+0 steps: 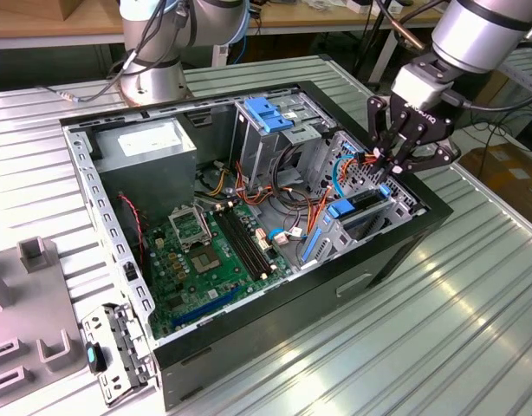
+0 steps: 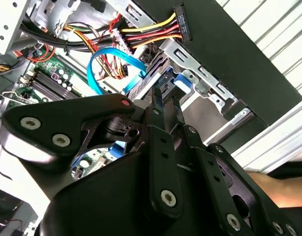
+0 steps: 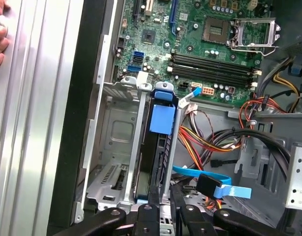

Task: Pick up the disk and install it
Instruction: 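Insert the first disk wire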

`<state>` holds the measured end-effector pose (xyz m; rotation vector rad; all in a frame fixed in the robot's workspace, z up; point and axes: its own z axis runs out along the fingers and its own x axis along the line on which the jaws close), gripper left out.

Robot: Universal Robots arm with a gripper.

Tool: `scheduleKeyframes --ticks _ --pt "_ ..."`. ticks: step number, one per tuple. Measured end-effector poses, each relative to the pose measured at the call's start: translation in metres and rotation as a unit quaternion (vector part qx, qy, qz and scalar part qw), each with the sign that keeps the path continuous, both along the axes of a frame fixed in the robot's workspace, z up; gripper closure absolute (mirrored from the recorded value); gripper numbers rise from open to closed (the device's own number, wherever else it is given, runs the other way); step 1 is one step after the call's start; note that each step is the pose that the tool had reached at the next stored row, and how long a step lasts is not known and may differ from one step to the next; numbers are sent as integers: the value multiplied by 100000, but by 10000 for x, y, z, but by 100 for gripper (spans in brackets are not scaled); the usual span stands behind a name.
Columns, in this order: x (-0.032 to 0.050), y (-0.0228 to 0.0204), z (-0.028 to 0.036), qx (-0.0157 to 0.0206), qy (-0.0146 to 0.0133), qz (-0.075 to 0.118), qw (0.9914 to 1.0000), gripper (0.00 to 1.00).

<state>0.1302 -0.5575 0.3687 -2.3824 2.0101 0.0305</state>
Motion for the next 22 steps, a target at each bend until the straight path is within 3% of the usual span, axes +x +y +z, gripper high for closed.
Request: scheduleKeyframes --ticks 19,22 --pt "11 0 9 -1 9 396 99999 76" --pt "21 1 10 -4 10 2768 99962 76"
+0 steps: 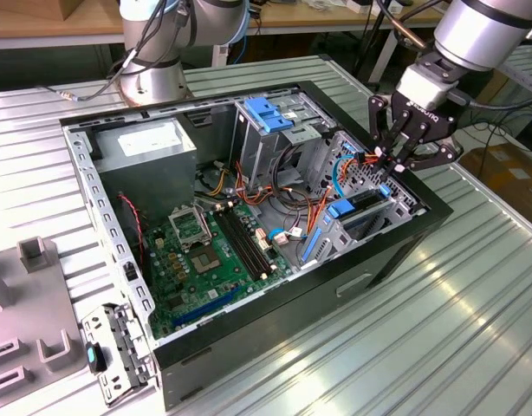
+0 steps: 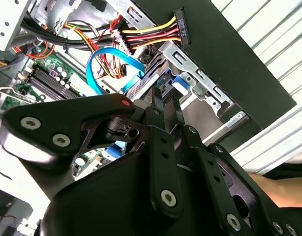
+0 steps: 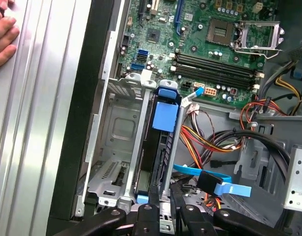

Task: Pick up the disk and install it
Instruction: 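Insert the first disk wire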

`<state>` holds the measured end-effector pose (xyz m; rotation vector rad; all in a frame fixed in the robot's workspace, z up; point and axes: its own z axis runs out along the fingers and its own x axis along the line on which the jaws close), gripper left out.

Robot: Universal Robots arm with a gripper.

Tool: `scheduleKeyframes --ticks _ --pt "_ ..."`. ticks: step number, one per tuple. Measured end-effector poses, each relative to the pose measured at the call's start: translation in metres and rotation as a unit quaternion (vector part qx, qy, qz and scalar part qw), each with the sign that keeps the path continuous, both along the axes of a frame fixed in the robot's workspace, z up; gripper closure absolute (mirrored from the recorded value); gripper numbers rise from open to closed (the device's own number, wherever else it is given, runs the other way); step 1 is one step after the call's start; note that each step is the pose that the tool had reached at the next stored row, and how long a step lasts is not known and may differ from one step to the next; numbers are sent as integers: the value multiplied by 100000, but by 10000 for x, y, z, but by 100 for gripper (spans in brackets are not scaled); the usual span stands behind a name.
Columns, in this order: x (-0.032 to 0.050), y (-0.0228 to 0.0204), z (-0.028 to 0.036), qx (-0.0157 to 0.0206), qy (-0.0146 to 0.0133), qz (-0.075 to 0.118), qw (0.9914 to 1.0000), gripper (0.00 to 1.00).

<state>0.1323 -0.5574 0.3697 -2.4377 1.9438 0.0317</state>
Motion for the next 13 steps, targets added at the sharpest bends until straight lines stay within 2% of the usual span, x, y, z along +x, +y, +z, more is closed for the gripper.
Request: scheduleKeyframes --ticks 2,5,7,10,13 --pt "6 0 1 -3 4 1821 99983 76" --pt "53 18 10 -8 18 2392 99971 76" --pt "62 28 45 5 53 2416 99971 76" --pt "66 36 142 0 112 2439 99970 76" --pt "75 48 193 5 172 2485 99969 76"
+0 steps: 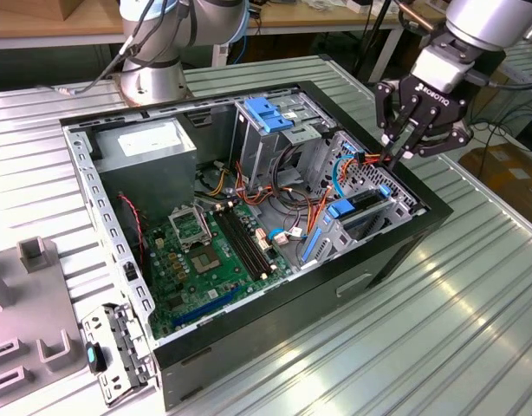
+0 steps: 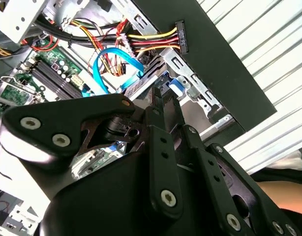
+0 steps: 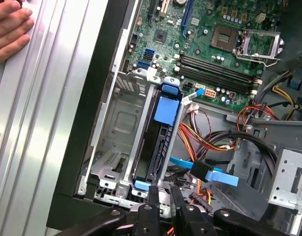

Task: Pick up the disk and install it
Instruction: 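Insert the first disk wire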

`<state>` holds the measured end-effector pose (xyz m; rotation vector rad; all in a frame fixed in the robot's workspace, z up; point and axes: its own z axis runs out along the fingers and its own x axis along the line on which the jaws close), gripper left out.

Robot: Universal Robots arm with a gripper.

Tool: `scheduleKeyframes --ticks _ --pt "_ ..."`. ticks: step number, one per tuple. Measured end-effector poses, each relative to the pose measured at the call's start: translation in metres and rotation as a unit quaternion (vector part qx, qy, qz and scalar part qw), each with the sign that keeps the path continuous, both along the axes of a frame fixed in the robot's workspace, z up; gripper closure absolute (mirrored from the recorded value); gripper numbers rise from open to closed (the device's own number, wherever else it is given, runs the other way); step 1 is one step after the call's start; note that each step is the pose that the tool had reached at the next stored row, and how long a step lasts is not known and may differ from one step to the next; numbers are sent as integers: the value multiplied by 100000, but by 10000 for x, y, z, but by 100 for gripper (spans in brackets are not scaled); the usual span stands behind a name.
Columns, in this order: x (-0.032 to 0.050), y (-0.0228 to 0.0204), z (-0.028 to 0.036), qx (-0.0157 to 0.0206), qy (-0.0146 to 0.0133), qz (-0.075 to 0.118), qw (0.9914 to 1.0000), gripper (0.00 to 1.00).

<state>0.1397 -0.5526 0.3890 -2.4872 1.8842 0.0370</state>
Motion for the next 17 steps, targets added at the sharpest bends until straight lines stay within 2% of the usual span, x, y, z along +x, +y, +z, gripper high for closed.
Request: scheduleKeyframes --ticks 6,10,12,14,15,17 --pt "21 5 2 -4 31 1851 99983 76" --pt "27 6 1 -4 32 3941 99922 76" --pt "28 6 1 -4 30 5676 99839 76" --pt "35 6 0 -1 29 8480 99640 76" --pt "49 7 0 -2 30 9097 99585 76" --pt "70 10 -1 -2 30 9597 99538 76"
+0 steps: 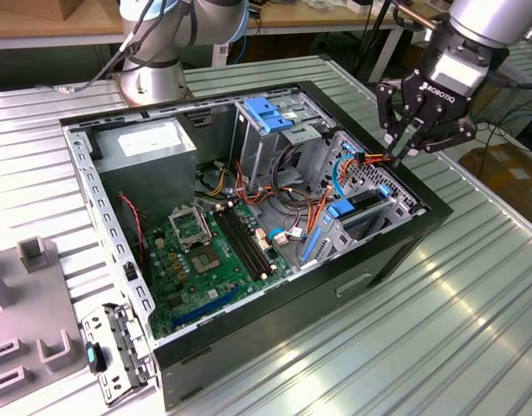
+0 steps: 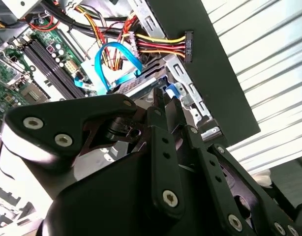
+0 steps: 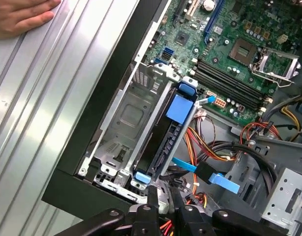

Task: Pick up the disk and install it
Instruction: 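Insert the first disk wire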

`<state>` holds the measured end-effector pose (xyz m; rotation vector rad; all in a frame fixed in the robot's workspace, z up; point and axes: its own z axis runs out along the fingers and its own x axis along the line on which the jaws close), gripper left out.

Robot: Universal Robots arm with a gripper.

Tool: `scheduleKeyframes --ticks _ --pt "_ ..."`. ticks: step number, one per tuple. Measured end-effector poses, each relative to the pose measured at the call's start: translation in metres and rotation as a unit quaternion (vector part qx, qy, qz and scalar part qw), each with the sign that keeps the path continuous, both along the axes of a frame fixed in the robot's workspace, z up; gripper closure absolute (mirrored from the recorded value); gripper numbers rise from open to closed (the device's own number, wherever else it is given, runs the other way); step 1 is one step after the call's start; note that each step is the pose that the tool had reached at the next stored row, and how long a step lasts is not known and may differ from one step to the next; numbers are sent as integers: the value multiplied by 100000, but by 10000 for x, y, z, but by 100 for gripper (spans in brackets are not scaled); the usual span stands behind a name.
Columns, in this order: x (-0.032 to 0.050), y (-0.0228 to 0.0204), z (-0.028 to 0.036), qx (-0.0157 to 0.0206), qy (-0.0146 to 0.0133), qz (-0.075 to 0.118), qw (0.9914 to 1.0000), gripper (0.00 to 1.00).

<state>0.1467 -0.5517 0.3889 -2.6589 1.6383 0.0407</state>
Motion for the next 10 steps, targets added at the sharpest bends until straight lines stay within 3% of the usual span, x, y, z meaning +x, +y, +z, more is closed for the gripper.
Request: scheduleKeyframes --ticks 10 --pt "96 49 -1 -5 0 2872 99959 76"
